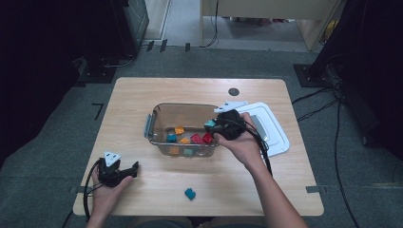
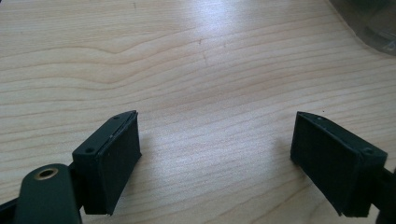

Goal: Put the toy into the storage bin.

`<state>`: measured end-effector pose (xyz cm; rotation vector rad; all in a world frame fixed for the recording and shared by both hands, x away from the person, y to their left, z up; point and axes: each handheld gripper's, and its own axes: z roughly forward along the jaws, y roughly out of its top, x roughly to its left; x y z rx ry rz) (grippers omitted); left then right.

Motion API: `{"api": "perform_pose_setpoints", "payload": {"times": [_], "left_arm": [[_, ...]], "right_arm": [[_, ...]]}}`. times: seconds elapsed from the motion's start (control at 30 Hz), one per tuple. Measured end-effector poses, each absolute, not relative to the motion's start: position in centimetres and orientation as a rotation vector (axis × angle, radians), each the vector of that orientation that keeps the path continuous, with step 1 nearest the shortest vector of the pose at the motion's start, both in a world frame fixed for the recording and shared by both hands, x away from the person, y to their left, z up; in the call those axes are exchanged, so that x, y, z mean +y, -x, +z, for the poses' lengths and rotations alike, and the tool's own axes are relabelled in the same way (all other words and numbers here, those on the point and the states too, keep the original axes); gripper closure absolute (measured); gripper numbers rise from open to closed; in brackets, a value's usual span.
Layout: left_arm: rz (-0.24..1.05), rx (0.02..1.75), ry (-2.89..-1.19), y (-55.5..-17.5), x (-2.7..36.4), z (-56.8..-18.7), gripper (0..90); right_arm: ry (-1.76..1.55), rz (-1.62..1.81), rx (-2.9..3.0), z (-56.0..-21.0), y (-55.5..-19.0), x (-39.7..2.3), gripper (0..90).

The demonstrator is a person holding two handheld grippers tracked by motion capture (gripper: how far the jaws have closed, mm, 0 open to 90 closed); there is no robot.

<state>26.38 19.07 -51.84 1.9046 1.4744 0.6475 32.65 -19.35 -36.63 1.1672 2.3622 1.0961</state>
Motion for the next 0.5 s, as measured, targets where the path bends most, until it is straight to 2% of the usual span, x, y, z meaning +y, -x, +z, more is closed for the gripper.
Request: {"api": "perform_pose_setpoints", "payload": {"times": [0.23,0.43,0.5], "left_arm": [[0.648,1.474,-1.904,-26.4,19.1,-51.8,15.7],[0.647,1.473,-1.905,-26.4,19.1,-51.8,15.7],[0.647,1.473,-1.905,-26.4,19.1,-51.8,15.7]], "right_arm": [[-1.186,1.062,2.419,-38.5,-34.0,-17.7,58.2],[-1.202,1.091,2.417,-38.5,-33.7,-18.2,45.2],[-1.209,1.093,2.401,-38.3,-33.3,-18.9,36.8]]}}
